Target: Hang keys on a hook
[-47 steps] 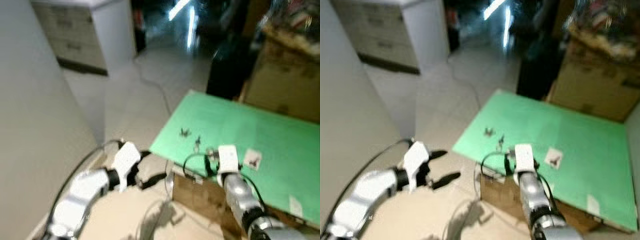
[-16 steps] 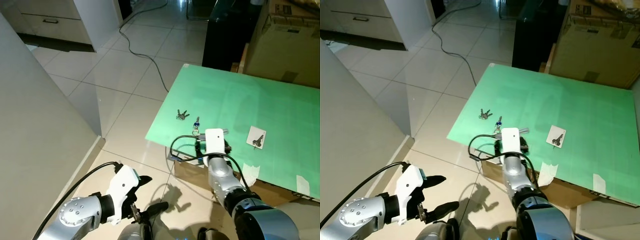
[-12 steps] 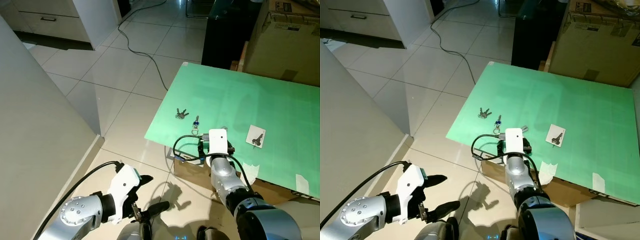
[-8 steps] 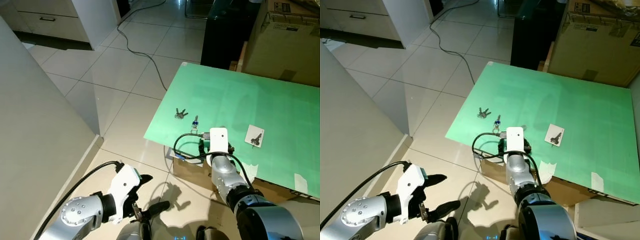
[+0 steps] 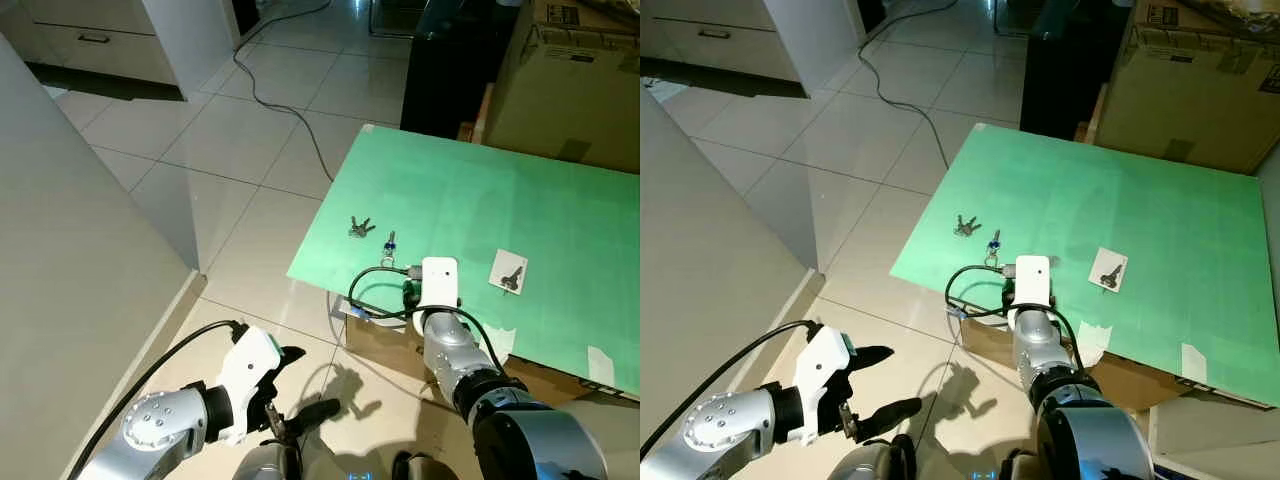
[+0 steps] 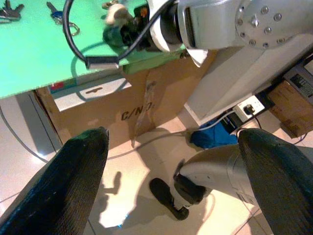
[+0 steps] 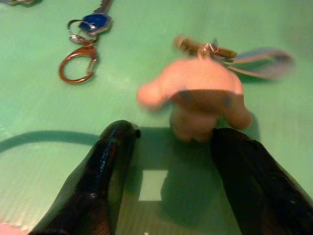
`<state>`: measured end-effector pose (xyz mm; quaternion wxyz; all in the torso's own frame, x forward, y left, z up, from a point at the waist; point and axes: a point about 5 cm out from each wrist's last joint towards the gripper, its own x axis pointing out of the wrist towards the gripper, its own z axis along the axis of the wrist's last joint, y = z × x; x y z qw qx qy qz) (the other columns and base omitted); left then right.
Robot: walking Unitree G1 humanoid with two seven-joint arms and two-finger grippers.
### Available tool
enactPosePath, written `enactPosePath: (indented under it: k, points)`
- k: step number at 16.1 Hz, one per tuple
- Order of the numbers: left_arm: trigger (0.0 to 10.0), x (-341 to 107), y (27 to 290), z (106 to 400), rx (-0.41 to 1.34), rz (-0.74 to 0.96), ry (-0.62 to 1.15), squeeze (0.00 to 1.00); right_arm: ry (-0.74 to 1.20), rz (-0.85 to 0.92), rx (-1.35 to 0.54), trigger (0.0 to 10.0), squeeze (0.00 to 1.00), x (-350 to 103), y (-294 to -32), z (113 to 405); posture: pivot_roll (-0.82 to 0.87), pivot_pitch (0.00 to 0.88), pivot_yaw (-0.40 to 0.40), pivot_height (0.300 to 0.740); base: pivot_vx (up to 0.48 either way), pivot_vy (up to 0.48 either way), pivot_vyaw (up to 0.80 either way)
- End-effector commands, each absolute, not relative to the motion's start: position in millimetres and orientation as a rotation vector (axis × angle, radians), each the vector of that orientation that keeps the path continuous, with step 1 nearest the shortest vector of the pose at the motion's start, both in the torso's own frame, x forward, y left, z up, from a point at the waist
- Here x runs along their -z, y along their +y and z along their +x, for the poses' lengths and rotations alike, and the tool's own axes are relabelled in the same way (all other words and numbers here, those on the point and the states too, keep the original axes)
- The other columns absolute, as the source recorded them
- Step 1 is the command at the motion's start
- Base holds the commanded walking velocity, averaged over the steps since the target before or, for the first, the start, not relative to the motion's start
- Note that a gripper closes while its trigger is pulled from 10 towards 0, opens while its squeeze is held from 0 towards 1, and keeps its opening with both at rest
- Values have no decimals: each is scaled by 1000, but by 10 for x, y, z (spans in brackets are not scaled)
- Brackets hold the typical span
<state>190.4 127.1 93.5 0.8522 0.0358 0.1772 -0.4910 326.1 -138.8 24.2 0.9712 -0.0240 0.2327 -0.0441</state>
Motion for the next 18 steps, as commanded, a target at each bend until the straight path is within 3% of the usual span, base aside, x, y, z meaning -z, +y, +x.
enactPosePath:
  k: [1,8,10,11,13,14,18]
  points:
    - [10000,-892,1278,1894,1026,71,393,0,505,-32,65,0,0,-189,-1324,3223,173,207,98,740,0,0,0]
    - [10000,-876,1199,1937,1029,55,376,0,470,-32,48,0,0,-264,-1284,3282,145,200,78,740,0,0,0]
    - [10000,-874,1186,1960,1029,54,369,0,404,-130,-2,0,0,-354,-1204,3338,139,194,76,740,0,0,0]
    - [10000,-872,1184,1967,1029,55,367,0,341,-211,-40,10000,0,-437,-1129,3382,136,189,76,740,0,0,0]
    - [10000,-864,1175,1976,1029,56,365,0,251,-214,-42,10000,0,-566,-1071,3444,134,180,73,740,0,0,0]
    - [10000,-859,1171,1981,1030,57,363,0,184,-206,-18,10000,1000,-661,-1083,3483,127,172,71,740,0,0,0]
    - [10000,-840,1132,2000,1058,77,352,0,76,-230,212,10000,1000,-923,-1433,3623,112,155,72,740,0,0,0]
